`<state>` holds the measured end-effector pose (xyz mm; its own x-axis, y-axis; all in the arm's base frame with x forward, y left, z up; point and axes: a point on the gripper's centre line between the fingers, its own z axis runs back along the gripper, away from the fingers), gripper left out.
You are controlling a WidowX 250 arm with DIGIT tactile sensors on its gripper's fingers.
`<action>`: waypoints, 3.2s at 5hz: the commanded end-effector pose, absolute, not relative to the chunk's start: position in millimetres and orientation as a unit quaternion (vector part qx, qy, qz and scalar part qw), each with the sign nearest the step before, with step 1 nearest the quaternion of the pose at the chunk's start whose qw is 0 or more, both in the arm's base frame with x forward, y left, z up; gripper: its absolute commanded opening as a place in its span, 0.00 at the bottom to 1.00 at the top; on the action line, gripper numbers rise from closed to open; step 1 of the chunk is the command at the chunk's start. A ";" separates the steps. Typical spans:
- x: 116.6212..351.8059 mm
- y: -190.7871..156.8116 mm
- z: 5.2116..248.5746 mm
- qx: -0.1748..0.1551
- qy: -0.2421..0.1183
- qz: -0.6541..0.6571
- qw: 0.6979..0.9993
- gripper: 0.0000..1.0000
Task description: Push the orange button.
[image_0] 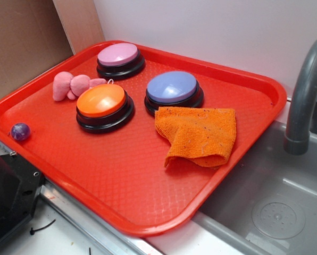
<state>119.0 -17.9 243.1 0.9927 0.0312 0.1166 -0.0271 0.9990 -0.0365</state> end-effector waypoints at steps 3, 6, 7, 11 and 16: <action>219.6 17.5 143.8 0.046 0.057 -0.031 0.997 1.00; 227.7 23.7 65.2 -0.008 0.005 -0.110 0.994 1.00; 231.9 13.6 56.1 -0.020 0.012 -0.133 0.991 1.00; 233.3 -2.3 78.2 0.028 0.023 -0.141 0.989 1.00; 219.0 9.5 126.8 0.033 0.001 -0.145 0.989 1.00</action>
